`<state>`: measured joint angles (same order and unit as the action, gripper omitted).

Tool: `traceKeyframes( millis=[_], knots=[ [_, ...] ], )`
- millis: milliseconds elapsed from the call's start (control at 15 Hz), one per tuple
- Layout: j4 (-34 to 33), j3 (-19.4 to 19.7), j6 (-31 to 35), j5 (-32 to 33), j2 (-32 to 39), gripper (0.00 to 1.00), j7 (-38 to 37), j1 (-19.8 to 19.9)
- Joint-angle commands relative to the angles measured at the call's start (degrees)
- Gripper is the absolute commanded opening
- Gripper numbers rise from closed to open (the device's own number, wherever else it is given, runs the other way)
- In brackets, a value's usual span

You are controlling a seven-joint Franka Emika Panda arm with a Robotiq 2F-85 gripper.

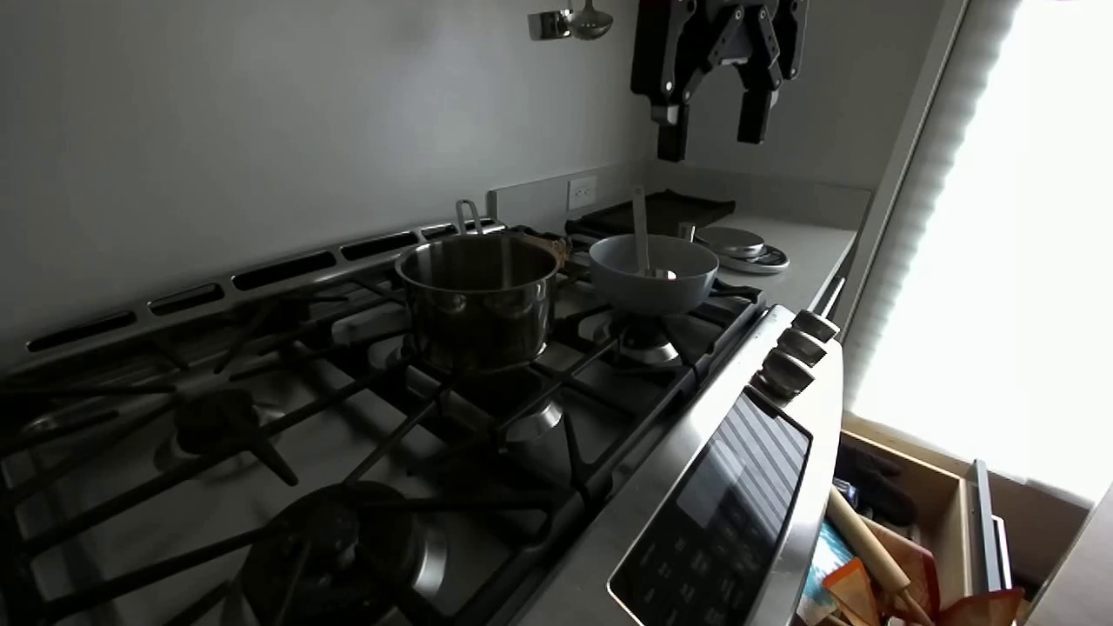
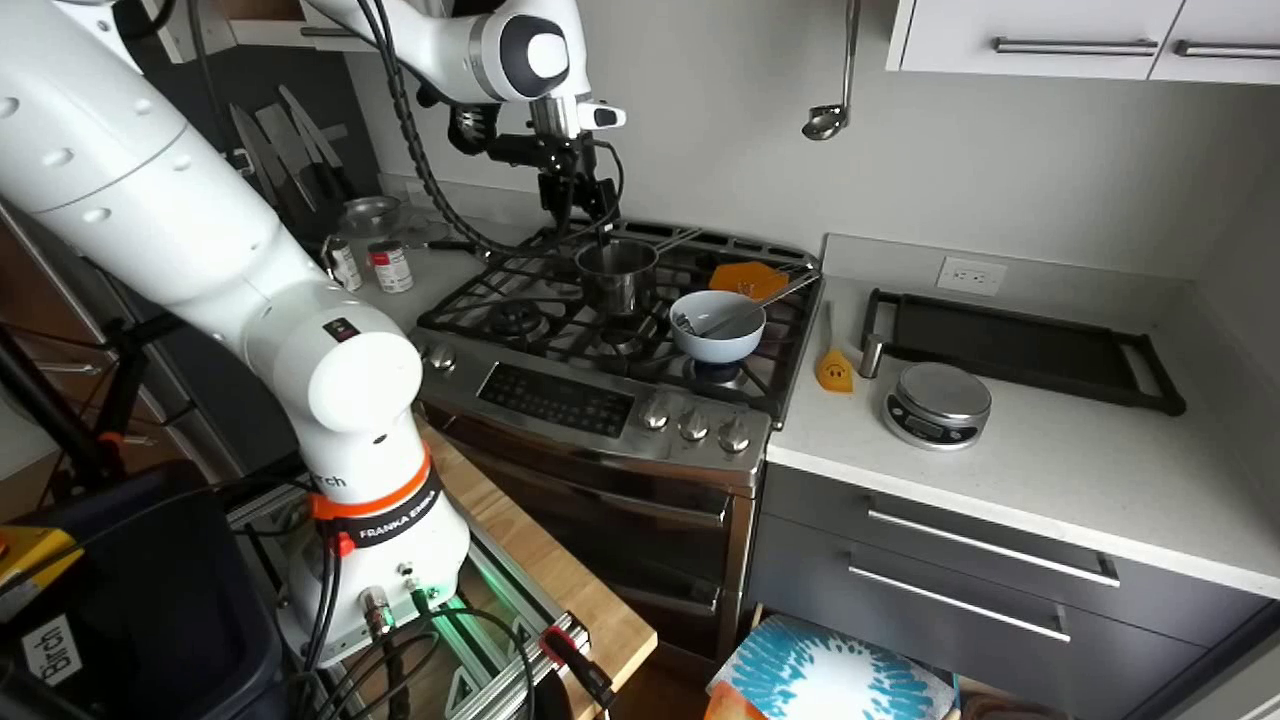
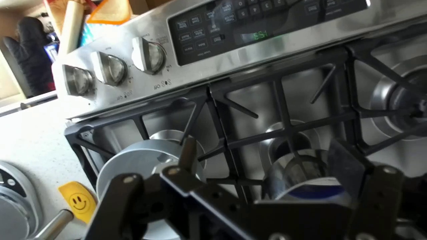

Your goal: Turn the light of the range hood on

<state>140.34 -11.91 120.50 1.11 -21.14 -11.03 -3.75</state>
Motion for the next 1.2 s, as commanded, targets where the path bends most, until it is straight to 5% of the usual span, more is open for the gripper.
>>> traceKeyframes(
  millis=[0, 67, 333, 667, 1133],
  knots=[
    [0.15, 6.49, 1.12, -7.74, -6.36, 0.94, 10.53, -3.0],
    [-0.31, 8.39, 0.65, -9.73, -8.26, 0.74, 13.48, -3.23],
    [-1.75, 13.36, -0.22, -15.49, -15.56, 0.44, 19.99, -3.98],
    [-4.17, 14.99, 0.78, -19.98, -23.58, 0.05, 21.0, -4.92],
    [-6.86, 15.08, 11.16, -26.19, -28.37, 0.0, 19.62, -7.21]
  ],
)
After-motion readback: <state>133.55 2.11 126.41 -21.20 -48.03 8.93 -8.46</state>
